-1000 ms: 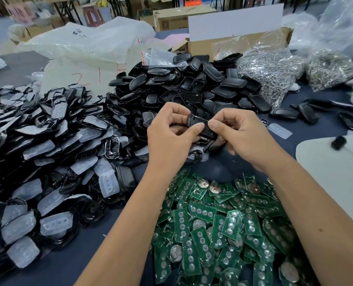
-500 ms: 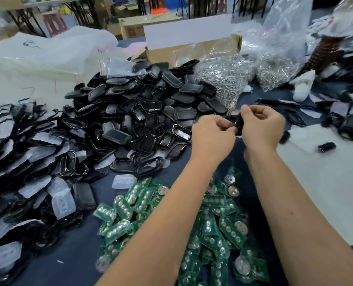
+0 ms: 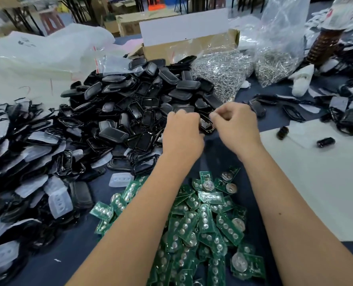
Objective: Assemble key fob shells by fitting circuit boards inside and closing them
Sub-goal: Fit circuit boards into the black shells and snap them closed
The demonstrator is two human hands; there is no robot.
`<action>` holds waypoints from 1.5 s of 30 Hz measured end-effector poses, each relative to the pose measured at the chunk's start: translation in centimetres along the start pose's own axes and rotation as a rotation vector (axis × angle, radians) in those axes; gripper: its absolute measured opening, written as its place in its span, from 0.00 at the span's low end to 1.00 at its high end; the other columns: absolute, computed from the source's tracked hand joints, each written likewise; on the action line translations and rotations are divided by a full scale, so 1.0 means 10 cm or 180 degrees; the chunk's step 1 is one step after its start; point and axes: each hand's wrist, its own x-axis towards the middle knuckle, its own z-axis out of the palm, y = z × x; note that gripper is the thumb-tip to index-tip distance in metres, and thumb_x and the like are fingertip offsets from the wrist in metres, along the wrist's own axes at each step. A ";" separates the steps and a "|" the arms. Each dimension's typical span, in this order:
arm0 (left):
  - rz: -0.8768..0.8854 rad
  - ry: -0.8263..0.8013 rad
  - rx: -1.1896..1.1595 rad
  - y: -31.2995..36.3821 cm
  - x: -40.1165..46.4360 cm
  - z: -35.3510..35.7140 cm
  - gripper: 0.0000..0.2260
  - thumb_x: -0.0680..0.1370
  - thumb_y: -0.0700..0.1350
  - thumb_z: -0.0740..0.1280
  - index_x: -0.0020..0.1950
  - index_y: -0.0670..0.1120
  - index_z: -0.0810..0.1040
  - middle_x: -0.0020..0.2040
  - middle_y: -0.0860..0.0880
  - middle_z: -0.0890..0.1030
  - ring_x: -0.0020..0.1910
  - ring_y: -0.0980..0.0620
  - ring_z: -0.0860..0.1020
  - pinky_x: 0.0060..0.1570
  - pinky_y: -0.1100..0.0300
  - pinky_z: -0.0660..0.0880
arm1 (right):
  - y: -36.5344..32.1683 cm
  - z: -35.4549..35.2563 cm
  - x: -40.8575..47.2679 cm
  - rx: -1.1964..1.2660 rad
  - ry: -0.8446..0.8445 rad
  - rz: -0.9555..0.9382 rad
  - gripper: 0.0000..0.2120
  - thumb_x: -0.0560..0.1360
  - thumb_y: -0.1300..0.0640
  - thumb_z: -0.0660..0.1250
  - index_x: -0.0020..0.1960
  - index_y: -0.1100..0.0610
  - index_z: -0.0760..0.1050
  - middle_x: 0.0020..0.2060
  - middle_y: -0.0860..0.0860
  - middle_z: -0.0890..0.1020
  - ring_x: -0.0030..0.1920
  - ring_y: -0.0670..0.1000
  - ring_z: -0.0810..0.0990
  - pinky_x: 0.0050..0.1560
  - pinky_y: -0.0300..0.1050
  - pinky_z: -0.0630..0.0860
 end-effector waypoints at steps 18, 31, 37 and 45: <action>-0.0469 0.0054 -0.0485 -0.47 -0.09 -0.18 0.05 0.79 0.45 0.73 0.52 0.49 0.79 0.53 0.47 0.79 0.54 0.43 0.77 0.50 0.54 0.71 | -0.32 -0.24 -0.18 -0.1158 -0.3522 -0.0747 0.11 0.69 0.48 0.82 0.37 0.51 0.82 0.30 0.45 0.82 0.29 0.41 0.75 0.32 0.34 0.71; -0.1535 0.0898 -0.2238 -0.84 -0.44 -0.41 0.07 0.80 0.44 0.65 0.46 0.52 0.81 0.40 0.51 0.81 0.35 0.52 0.76 0.39 0.57 0.71 | -0.49 0.27 -0.37 0.2645 -0.1985 0.0356 0.15 0.86 0.63 0.58 0.40 0.60 0.71 0.42 0.61 0.86 0.40 0.60 0.88 0.25 0.40 0.76; -0.2005 0.1194 -0.3241 -1.09 -0.65 -0.44 0.06 0.79 0.38 0.73 0.45 0.42 0.77 0.43 0.43 0.83 0.30 0.51 0.84 0.30 0.63 0.77 | -0.63 0.58 -0.34 0.2589 -0.1573 0.0510 0.22 0.81 0.44 0.70 0.39 0.54 0.64 0.31 0.49 0.69 0.29 0.49 0.68 0.24 0.40 0.61; -0.2097 0.1021 -0.3860 -1.17 -0.73 -0.39 0.05 0.80 0.34 0.70 0.44 0.39 0.80 0.39 0.45 0.78 0.28 0.55 0.82 0.43 0.55 0.85 | -0.62 0.90 -0.42 0.2135 -0.1176 -0.0369 0.06 0.78 0.68 0.72 0.52 0.62 0.77 0.34 0.54 0.84 0.33 0.53 0.84 0.35 0.41 0.78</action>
